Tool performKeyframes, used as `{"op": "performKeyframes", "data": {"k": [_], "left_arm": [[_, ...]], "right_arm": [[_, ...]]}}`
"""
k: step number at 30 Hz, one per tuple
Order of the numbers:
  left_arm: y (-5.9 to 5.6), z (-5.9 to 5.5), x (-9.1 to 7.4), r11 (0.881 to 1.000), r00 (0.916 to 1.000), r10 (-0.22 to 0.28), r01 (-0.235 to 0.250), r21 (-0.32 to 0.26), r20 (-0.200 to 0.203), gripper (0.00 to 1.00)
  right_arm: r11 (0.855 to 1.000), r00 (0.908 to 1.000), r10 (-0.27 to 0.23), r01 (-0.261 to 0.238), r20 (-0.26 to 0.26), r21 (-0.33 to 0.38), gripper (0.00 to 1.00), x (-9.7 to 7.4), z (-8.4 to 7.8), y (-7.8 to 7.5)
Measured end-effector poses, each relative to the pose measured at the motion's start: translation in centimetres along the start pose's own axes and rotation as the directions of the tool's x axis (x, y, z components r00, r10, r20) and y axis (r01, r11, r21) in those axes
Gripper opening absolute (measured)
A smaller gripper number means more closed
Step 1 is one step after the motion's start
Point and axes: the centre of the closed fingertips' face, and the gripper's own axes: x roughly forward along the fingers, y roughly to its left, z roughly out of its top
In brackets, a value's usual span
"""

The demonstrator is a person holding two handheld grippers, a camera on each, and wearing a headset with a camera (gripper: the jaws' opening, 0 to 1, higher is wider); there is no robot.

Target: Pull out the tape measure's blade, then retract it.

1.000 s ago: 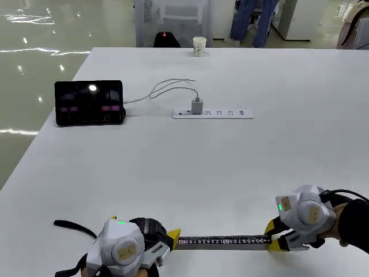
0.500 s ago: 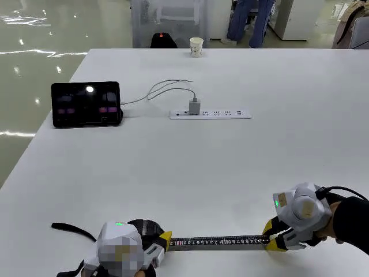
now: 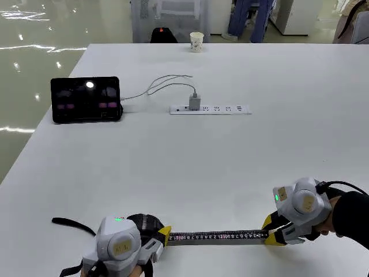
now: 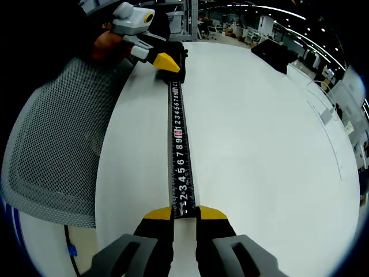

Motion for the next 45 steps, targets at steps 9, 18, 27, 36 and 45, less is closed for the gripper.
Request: {"op": "performKeyframes", "data": {"k": [9,18,27,36,45], "left_arm": [[0.01,-0.11,0.04,1.000,1.0000,0.000,0.000,0.000,-0.007,0.61],[-0.03,-0.19,0.18,1.000,0.9999,-0.006,0.006,0.002,-0.009,0.61],[-0.16,-0.25,0.25,1.000,0.9998,-0.012,0.012,0.004,-0.017,0.61],[-0.15,-0.14,0.33,1.000,0.9998,-0.009,0.009,0.009,-0.016,0.61],[-0.16,-0.12,0.32,1.000,0.9998,-0.014,0.014,0.008,-0.013,0.61]], "right_arm": [[1.000,0.9999,-0.009,0.009,-0.010,0.002,0.11,0.06,0.06,0.04],[0.999,0.9997,-0.025,0.025,-0.001,0.035,0.11,0.31,0.33,0.00],[0.999,0.9993,-0.024,0.025,-0.028,0.040,0.12,0.41,0.35,-0.10],[0.999,0.9989,-0.023,0.024,-0.040,0.028,0.12,0.48,0.51,-0.14],[1.000,0.9993,-0.017,0.018,-0.033,0.016,0.11,0.54,0.66,-0.09]]}}
